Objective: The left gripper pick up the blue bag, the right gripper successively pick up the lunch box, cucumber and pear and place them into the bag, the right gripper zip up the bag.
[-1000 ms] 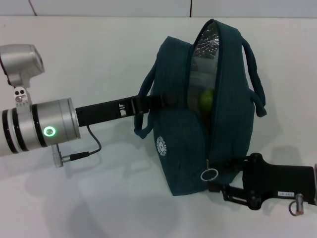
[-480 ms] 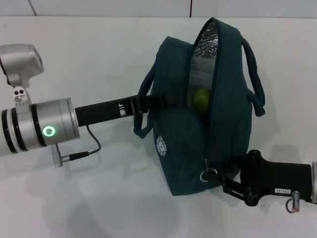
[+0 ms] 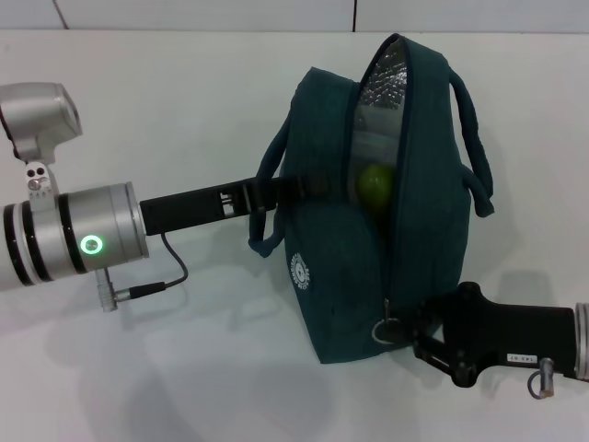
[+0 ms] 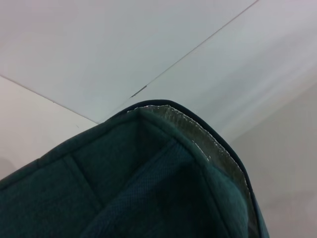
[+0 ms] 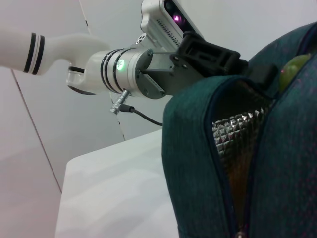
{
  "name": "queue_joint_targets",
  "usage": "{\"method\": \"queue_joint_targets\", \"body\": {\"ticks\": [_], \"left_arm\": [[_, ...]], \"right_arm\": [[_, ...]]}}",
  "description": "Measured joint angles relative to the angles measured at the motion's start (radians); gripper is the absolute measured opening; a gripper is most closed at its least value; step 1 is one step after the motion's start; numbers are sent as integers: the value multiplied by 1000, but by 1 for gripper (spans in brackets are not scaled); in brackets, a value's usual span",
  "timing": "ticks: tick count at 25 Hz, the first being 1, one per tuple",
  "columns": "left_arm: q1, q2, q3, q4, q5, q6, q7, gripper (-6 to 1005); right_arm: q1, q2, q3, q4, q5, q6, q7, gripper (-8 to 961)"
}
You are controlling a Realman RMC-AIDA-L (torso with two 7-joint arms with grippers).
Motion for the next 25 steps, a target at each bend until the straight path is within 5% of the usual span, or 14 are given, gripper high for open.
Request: {"method": "queue_joint_targets", "body": {"ticks": [5, 20, 25], "left_arm": [[0, 0, 0, 0, 0, 0, 1, 55], [7, 6, -5, -21, 3, 5, 15, 56], [8, 7, -7, -26, -2, 34, 61, 247]], "right_arm": [[1, 0, -1, -5, 1, 0, -6, 39], [-13, -16, 10, -32, 11, -62, -13, 6], [-27, -26, 55, -43, 4, -127, -38, 7]]}}
